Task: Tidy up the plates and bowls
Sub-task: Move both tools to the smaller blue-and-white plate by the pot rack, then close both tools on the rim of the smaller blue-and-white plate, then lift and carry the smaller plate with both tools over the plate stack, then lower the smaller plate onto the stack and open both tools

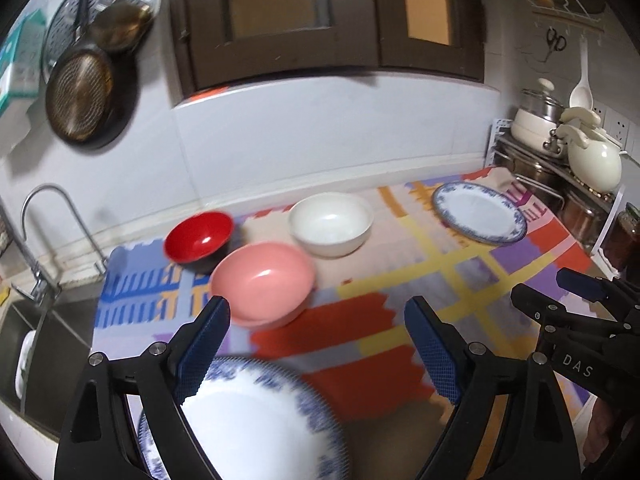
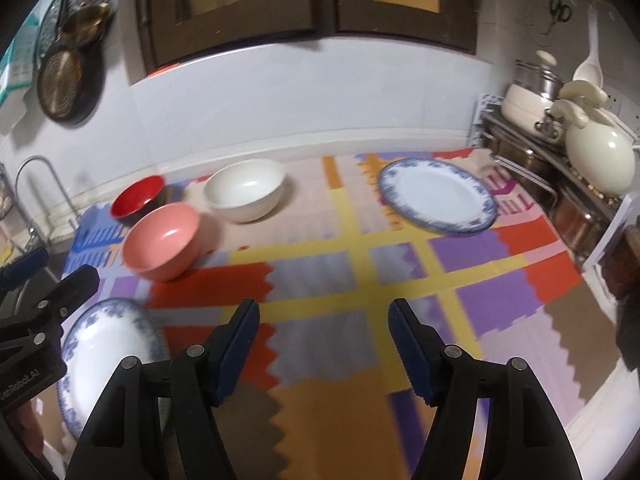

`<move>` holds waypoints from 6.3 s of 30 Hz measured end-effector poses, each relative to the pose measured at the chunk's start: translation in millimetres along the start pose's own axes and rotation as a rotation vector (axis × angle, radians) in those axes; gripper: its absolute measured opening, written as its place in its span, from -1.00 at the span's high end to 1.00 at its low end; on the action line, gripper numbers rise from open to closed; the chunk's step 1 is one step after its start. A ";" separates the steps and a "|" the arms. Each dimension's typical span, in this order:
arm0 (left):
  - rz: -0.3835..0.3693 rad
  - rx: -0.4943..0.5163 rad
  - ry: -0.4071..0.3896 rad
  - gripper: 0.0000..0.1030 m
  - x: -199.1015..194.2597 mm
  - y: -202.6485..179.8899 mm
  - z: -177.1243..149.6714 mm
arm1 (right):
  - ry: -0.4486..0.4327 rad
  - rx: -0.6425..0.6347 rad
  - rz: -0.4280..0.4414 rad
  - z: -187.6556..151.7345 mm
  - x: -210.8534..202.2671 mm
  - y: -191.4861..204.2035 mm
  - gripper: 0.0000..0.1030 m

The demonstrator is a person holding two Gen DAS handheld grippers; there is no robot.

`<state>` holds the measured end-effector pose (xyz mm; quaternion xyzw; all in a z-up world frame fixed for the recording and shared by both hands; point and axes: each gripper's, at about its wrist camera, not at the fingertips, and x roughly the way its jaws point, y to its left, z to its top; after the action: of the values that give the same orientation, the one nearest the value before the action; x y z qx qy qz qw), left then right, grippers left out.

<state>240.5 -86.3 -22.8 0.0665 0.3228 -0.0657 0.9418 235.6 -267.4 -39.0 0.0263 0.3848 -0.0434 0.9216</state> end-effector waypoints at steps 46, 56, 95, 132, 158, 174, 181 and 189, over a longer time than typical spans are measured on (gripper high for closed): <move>-0.146 0.162 0.083 -0.73 241.7 -200.9 141.0 | -0.040 0.217 -0.192 108.3 156.3 -218.7 -0.31; -0.155 0.178 0.168 -0.59 297.3 -221.1 133.0 | 0.065 0.254 -0.195 101.3 215.3 -248.0 -0.31; -0.244 0.118 0.324 0.30 344.2 -223.5 131.4 | 0.130 0.204 -0.210 107.3 265.4 -259.2 0.25; -0.172 -0.014 0.215 0.30 172.0 -119.1 109.2 | 0.006 0.149 -0.173 81.6 102.8 -153.2 0.25; -0.023 -0.156 0.192 0.30 61.5 -2.6 32.9 | -0.008 0.011 -0.030 32.1 28.6 -48.0 0.25; 0.098 -0.268 0.205 0.30 13.9 75.5 -7.0 | 0.013 -0.105 0.102 16.6 12.6 33.9 0.25; 0.144 -0.325 0.240 0.30 7.4 115.8 -29.8 | 0.035 -0.164 0.149 9.7 14.1 77.7 0.25; 0.222 -0.362 0.262 0.29 -3.4 151.7 -55.0 | 0.083 -0.230 0.214 -1.8 21.3 123.2 0.25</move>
<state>230.2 72.2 -51.2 -0.0604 0.4395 0.1061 0.8899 261.6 -146.0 -53.6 -0.0370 0.4201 0.1005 0.9011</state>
